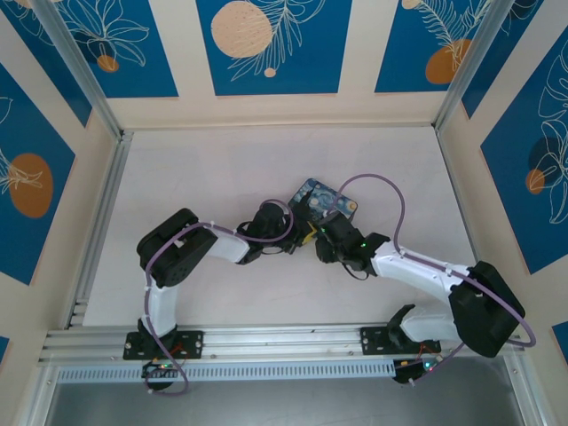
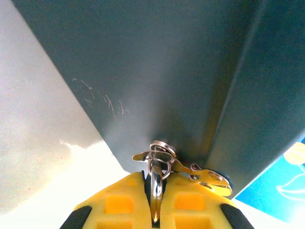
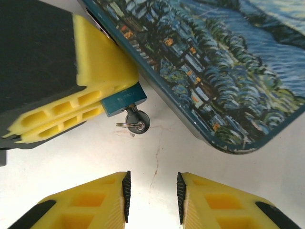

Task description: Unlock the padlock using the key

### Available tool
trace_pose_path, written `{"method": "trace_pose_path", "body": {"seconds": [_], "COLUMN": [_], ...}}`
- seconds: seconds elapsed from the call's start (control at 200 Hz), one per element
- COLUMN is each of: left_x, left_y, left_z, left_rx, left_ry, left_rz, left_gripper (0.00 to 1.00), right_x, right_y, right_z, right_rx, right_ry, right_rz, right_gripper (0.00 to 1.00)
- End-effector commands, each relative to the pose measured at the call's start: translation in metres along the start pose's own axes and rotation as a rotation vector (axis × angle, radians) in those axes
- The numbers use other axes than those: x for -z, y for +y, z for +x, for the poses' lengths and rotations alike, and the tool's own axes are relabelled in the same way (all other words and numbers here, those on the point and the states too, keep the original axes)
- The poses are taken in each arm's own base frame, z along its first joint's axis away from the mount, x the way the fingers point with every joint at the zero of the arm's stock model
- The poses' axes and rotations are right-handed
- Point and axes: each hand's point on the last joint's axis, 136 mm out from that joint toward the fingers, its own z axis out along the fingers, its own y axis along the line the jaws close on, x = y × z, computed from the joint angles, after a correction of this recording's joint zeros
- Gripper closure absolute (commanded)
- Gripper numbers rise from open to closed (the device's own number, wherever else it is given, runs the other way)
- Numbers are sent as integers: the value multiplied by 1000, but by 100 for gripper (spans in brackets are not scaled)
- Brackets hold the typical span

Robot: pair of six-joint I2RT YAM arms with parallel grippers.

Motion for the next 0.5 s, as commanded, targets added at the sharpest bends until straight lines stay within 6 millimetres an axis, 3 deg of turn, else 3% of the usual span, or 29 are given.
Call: {"method": "trace_pose_path", "body": {"seconds": [0.0,0.495], "left_x": [0,2], "left_y": [19,17], "left_z": [3,3], "left_rx": [29,32], "left_ry": [36,46], "left_rz": [-60,-52], "left_gripper": [100,100], "right_x": [-5,-20], "right_y": [2,3], "right_z": [0,-23], "right_rx": [26,97], "right_ry": [7,-31], "right_rz": [19,136], "right_gripper": [66,67]}}
